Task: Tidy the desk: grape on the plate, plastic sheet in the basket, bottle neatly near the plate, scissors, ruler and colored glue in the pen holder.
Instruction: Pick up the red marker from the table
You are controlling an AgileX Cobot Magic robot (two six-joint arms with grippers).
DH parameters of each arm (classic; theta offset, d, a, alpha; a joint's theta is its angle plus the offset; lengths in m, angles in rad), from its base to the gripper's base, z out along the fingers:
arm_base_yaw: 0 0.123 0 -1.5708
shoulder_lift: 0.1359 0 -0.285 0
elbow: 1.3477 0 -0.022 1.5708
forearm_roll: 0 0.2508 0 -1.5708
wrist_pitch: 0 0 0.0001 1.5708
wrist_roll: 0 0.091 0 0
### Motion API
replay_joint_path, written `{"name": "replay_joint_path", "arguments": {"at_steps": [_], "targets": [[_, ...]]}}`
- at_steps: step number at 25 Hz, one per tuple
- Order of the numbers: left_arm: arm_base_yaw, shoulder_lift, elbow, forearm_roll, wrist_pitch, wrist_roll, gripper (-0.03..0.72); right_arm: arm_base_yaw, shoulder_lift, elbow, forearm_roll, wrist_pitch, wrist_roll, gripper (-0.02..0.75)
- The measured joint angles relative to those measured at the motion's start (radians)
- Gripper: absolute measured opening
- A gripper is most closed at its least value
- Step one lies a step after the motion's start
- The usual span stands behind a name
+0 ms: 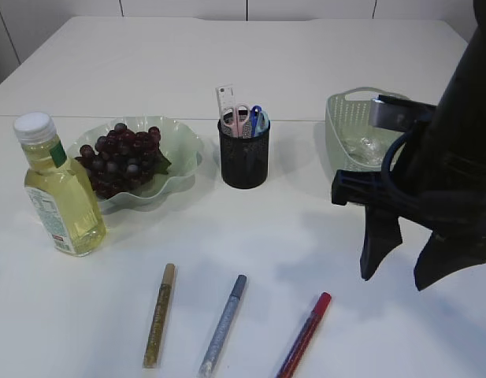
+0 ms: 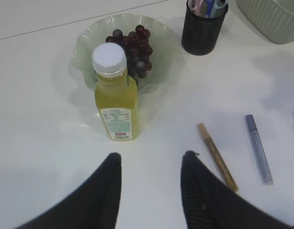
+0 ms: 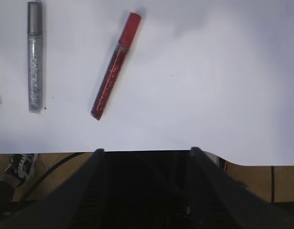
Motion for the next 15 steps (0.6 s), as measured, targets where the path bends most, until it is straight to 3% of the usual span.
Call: {"name": "replay_joint_path", "arguments": {"at_steps": [4, 8, 15], "targets": [[-0.002, 0.0, 0.0, 0.0, 0.0, 0.0, 0.309, 0.0, 0.026, 0.018, 0.019, -0.065, 0.077, 0.418], [-0.002, 0.0, 0.0, -0.002, 0.0, 0.0, 0.309, 0.002, 0.089, 0.018, 0.112, -0.161, 0.103, 0.418], [-0.002, 0.0, 0.0, -0.002, 0.013, 0.0, 0.309, 0.006, 0.204, 0.018, 0.144, -0.182, 0.107, 0.418]]}}
